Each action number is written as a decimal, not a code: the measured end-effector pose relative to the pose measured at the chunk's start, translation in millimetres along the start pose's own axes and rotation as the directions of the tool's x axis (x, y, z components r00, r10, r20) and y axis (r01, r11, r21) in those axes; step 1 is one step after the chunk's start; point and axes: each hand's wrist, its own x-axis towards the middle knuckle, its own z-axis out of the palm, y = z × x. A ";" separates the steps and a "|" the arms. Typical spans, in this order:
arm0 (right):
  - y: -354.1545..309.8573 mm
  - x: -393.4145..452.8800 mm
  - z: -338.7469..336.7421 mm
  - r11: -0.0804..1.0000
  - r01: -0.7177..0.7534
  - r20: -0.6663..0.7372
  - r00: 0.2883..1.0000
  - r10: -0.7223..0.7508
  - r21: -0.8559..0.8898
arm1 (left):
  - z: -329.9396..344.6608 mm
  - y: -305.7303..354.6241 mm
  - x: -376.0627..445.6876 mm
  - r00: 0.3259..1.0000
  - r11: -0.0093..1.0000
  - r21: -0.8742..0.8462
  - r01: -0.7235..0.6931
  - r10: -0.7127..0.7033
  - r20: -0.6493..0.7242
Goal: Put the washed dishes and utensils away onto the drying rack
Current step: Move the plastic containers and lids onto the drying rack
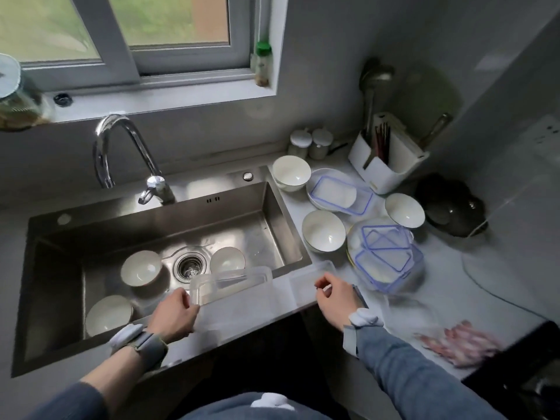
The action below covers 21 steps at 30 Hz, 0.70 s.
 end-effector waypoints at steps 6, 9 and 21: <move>31.7 24.4 -48.9 0.998 -0.018 -0.109 0.994 0.011 -0.058 | 20.9 16.3 -1.5 0.999 0.999 0.005 0.052 -0.052 0.004; 57.5 36.3 -65.5 0.990 -0.015 -0.036 0.999 0.010 -0.139 | 35.6 22.3 -6.6 0.995 0.995 -0.028 0.099 -0.099 -0.022; 103.4 105.4 -128.3 0.900 0.138 -0.012 0.988 -0.157 -0.413 | 72.1 16.5 -21.7 0.945 0.966 -0.012 0.260 -0.257 -0.203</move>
